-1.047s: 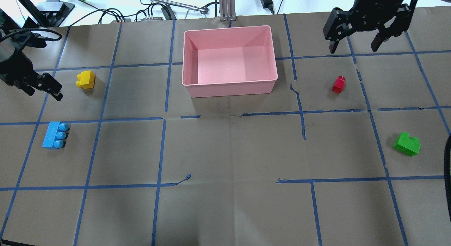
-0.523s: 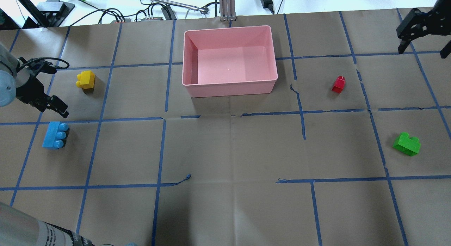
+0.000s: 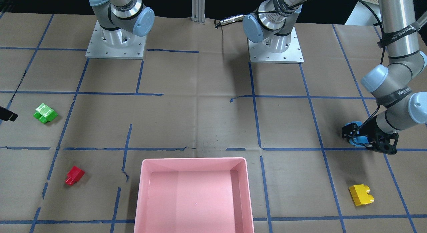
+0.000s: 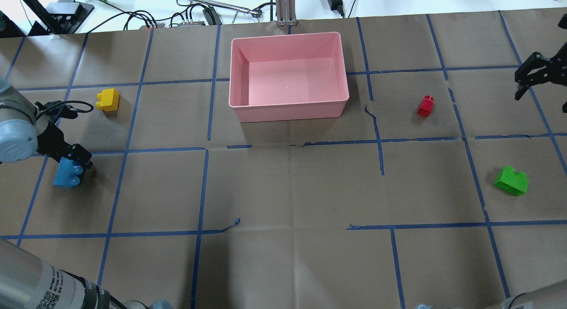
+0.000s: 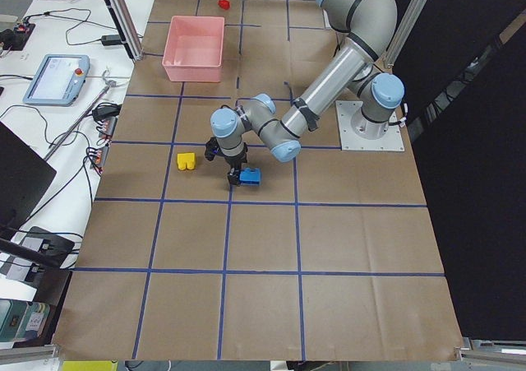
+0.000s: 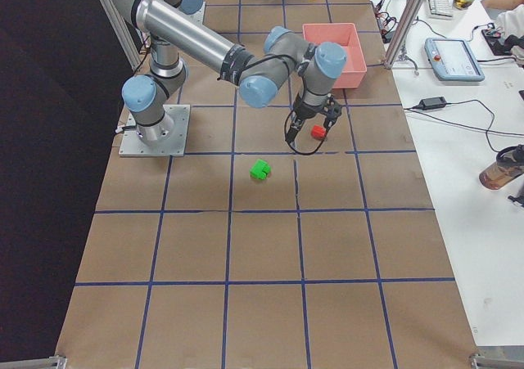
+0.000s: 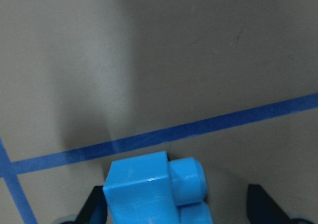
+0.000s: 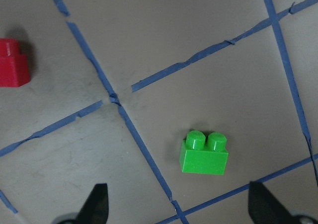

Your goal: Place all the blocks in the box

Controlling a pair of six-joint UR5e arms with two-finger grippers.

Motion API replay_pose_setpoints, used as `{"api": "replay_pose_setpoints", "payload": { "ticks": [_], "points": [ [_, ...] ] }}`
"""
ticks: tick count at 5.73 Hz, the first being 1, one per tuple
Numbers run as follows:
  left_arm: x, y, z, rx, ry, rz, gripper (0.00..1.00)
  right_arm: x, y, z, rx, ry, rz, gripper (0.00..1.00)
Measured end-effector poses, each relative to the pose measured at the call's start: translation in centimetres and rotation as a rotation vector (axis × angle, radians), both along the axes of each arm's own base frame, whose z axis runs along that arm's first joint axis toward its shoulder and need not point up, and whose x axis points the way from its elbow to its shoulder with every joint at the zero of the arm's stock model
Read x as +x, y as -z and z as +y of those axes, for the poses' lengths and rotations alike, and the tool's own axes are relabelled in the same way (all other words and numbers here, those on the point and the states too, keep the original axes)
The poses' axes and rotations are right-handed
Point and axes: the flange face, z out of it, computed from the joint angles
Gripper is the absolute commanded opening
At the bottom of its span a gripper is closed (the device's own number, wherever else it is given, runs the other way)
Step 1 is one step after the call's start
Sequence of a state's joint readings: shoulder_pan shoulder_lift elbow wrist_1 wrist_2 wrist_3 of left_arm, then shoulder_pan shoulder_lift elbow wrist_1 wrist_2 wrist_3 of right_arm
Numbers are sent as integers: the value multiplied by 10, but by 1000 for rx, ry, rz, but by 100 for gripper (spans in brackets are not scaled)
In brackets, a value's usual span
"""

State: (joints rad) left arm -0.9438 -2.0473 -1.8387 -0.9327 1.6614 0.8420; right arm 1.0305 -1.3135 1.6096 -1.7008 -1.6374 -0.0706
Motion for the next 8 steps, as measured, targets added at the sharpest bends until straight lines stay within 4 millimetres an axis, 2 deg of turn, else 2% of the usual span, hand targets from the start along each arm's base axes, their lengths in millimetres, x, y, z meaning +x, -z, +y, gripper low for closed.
{"api": "replay_pose_setpoints", "payload": {
  "ticks": [1,2,3,4,5,6,7,8],
  "points": [
    [1,3,1,9,-8,2,25,-12,45,18,-12,30,10,99],
    [1,1,2,9,-12,-1,0,-13,80,35,-22,47,19,99],
    [1,-4,2,3,-15,-6,0,-10,109,53,-24,59,23,99],
    [0,-12,-1,0,-14,-6,0,-11,129,69,-13,67,14,99],
    [-8,-31,-12,8,-29,4,0,-14,139,78,0,65,8,99],
    [-35,-70,-40,21,-59,12,0,-16,146,82,13,61,5,99],
    [-85,-116,-80,11,-93,4,0,-20,155,83,29,54,2,98],
    [-149,-148,-113,-28,-146,0,0,-24,162,85,42,54,3,63]
  ]
}}
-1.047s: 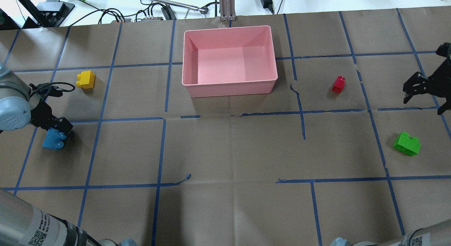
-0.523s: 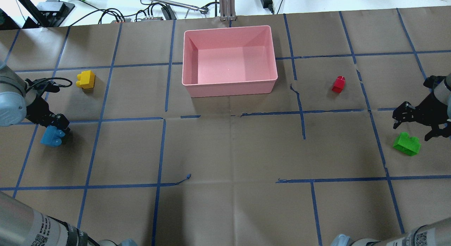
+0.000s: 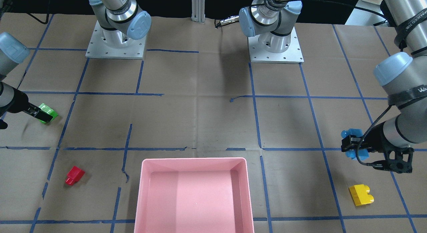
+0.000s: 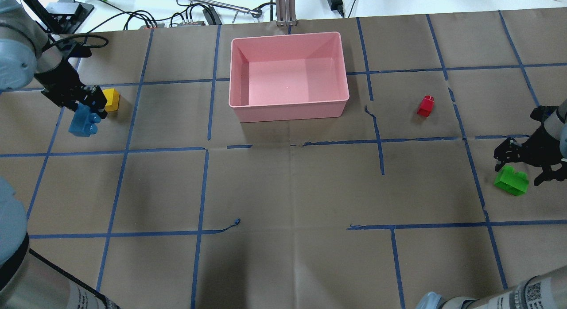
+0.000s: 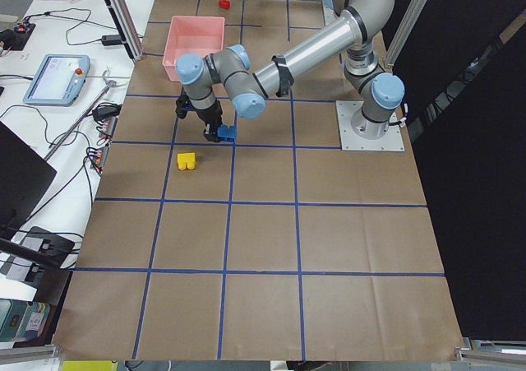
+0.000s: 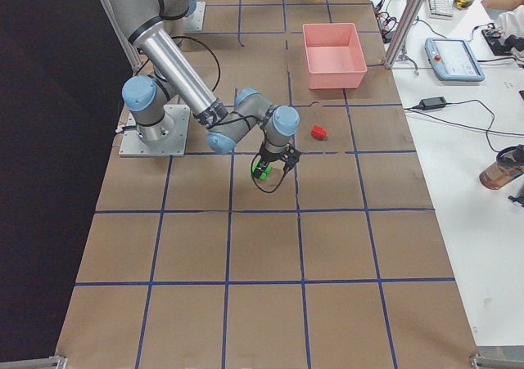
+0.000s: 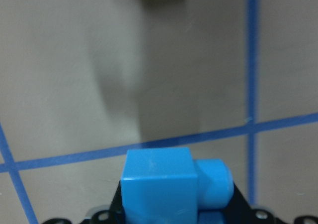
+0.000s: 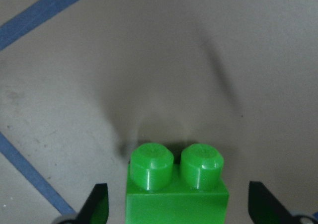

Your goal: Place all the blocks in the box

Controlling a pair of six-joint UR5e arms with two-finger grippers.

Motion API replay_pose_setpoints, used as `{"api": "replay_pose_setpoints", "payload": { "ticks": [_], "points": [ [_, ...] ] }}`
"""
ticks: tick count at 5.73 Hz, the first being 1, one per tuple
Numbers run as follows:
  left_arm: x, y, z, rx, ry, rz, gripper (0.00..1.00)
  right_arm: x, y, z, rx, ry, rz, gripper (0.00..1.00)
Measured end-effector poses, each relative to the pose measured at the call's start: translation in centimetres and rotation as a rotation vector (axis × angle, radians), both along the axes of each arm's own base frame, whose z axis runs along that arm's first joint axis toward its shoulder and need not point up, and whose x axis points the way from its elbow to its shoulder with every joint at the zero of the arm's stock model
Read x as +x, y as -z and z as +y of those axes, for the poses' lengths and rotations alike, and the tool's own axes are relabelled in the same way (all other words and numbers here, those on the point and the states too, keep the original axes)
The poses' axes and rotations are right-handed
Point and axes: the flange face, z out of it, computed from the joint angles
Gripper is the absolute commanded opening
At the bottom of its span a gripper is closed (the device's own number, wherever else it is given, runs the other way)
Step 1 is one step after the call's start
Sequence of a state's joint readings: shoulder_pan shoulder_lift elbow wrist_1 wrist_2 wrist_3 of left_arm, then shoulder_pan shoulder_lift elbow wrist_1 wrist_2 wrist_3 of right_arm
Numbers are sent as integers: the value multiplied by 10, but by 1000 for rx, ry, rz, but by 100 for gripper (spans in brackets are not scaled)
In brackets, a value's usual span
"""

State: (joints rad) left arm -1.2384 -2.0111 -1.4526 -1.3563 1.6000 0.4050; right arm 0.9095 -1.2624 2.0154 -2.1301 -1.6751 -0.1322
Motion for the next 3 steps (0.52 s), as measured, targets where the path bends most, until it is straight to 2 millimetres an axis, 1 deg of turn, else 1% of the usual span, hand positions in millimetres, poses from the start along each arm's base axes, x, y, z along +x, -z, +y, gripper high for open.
{"api": "replay_pose_setpoints", "payload": {
  "ticks": [1,2,3],
  "points": [
    [-89,-22,-27,-72,-22,3,0,-1,3,1,8,6,-1,47],
    [-180,-37,-44,-150,-37,11,0,-1,4,1,14,11,-3,28],
    [-248,-45,-58,-197,-93,44,1,-2,3,1,13,15,-2,22]
  ]
}}
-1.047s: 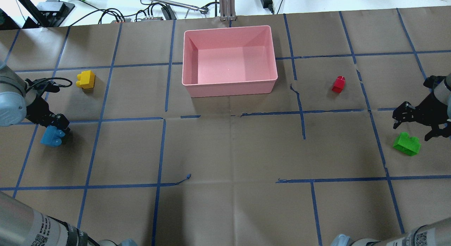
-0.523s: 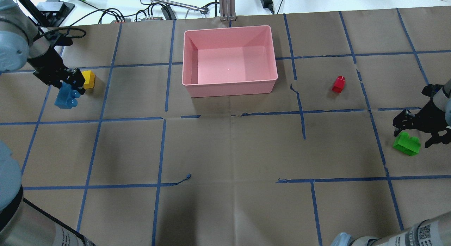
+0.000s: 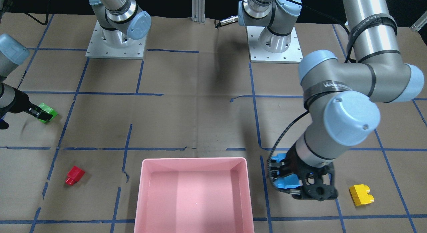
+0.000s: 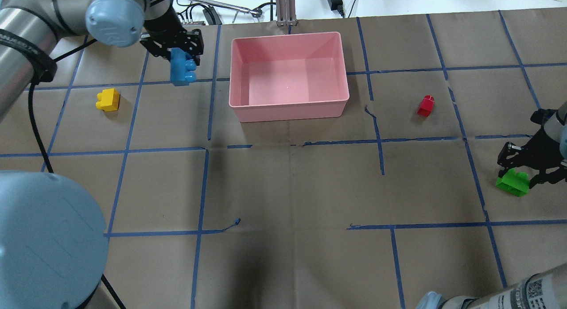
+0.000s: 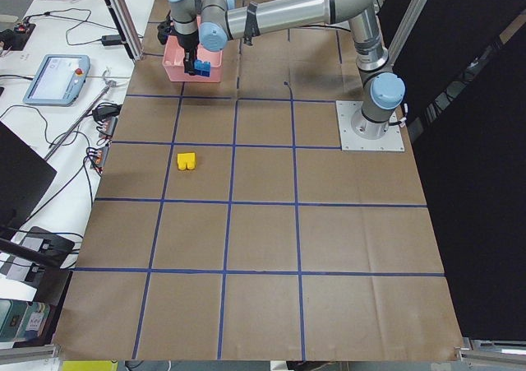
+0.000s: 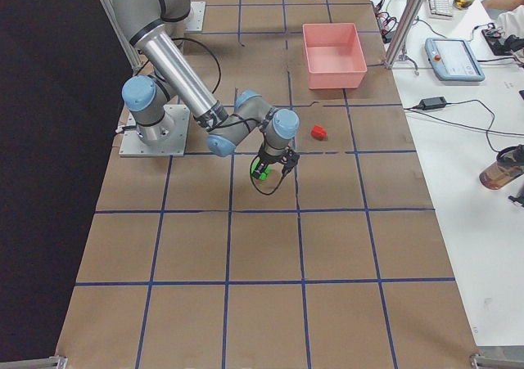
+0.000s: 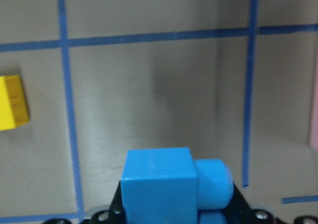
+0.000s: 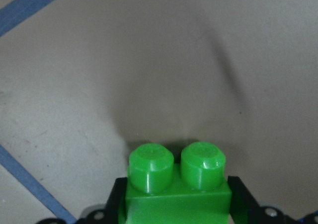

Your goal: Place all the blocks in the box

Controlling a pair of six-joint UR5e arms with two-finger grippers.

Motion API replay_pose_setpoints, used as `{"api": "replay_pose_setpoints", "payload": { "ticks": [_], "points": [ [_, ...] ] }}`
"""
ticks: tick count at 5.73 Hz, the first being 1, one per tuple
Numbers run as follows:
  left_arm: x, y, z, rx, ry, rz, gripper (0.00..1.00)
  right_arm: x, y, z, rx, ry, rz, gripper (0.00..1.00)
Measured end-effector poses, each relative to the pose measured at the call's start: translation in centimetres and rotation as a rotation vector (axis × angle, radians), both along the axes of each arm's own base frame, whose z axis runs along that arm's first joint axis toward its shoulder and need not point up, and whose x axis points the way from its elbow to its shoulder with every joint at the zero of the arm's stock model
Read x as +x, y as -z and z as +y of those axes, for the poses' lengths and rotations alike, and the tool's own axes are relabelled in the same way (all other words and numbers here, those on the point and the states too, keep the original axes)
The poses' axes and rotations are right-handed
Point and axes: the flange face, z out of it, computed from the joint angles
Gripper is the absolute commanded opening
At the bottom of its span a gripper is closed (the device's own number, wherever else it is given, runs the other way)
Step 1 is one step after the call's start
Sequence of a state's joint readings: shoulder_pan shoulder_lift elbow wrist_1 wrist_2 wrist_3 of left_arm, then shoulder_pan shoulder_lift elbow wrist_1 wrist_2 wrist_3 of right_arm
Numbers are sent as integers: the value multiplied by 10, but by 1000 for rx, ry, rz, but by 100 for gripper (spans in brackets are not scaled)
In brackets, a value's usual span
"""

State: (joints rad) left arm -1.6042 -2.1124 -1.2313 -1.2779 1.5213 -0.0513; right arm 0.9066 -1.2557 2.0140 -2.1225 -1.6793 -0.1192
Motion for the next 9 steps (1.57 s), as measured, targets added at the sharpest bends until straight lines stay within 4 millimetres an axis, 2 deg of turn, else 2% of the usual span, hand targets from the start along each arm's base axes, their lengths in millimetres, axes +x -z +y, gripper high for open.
{"api": "replay_pose_setpoints", "payload": {
  "ticks": [1,2,3,4,5,6,7,8,9],
  "points": [
    [-56,0,-14,-25,-47,45,22,-2,-6,-3,-16,13,8,22],
    [-102,14,-23,-33,-61,58,99,-6,-25,-16,-60,38,23,22],
    [-129,33,-26,-35,-54,31,100,-8,-57,-43,-114,40,43,22],
    [-137,40,-25,-40,-48,2,100,4,-98,-76,-149,-3,56,22],
    [-130,37,-25,-42,-51,-15,100,30,-141,-113,-166,-68,59,22],
    [-102,35,-29,-39,-72,-48,100,66,-179,-146,-173,-140,56,22],
    [-50,35,-35,-31,-64,-95,100,112,-207,-175,-183,-223,53,22],
    [20,38,-39,-10,-49,-126,100,170,-223,-201,-199,-314,48,22],
    [96,43,-39,16,-94,-131,100,236,-226,-221,-218,-381,46,22]
  ]
}}
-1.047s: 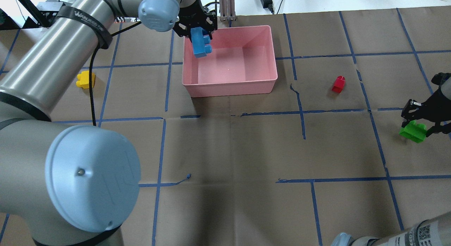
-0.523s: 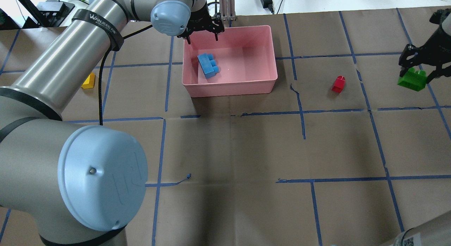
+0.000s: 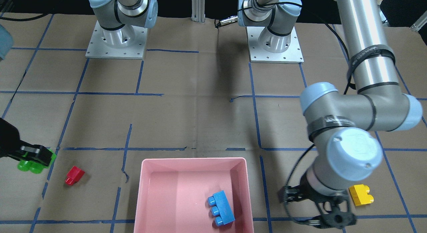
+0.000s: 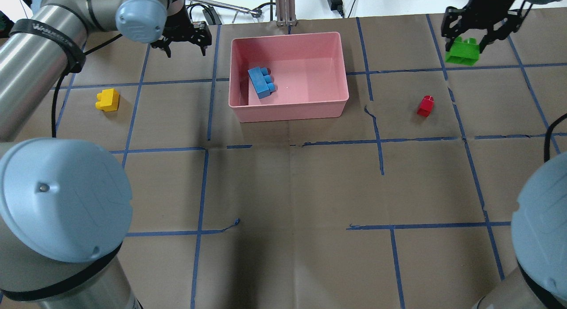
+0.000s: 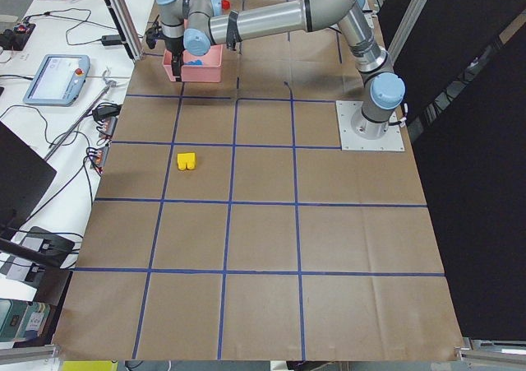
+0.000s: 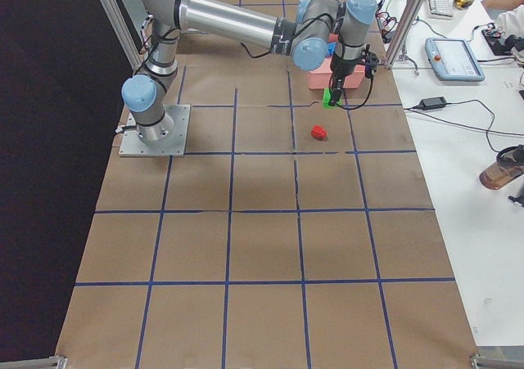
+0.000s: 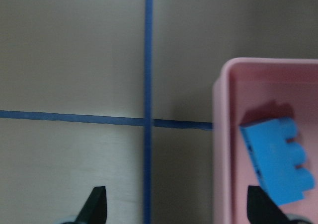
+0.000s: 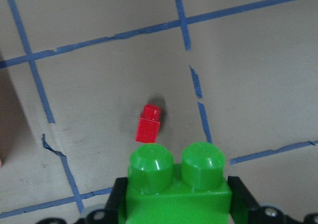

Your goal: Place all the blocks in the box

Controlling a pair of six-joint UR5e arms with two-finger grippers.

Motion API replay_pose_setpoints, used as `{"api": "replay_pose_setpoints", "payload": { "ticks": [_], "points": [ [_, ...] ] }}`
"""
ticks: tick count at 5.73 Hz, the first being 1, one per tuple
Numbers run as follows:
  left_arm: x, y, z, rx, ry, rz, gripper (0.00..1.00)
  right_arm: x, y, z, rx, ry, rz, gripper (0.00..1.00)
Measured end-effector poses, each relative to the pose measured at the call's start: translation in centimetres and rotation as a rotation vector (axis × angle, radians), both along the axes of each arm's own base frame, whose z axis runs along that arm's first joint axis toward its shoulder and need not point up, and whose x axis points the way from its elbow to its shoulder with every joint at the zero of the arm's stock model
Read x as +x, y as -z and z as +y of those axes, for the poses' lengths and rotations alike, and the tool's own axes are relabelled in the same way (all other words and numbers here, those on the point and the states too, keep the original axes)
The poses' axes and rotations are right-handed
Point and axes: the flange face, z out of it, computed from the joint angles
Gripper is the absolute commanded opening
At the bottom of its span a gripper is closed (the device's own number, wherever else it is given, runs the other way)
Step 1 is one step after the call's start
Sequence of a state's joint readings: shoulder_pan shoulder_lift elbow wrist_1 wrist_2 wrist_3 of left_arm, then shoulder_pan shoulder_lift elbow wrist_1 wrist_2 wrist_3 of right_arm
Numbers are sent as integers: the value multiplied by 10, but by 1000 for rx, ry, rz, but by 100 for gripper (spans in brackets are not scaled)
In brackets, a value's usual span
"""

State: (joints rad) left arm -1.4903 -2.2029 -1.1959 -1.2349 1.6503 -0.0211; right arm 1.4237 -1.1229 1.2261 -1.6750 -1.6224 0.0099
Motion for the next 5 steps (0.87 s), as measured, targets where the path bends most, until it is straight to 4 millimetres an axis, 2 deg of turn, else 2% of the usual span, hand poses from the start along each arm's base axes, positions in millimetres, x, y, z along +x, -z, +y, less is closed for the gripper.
{"api": "replay_pose_setpoints", "payload": {
  "ticks": [2,3,4,5],
  "points": [
    [132,17,5,40,8,1,100,147,10,-29,-42,-42,-32,22],
    [177,29,8,50,44,-1,100,208,27,-42,-47,-30,-75,39],
    [208,48,8,59,67,-1,100,248,54,-49,-27,-13,-99,99],
    [236,73,9,75,75,10,100,268,81,-52,-1,3,-102,99]
  ]
}}
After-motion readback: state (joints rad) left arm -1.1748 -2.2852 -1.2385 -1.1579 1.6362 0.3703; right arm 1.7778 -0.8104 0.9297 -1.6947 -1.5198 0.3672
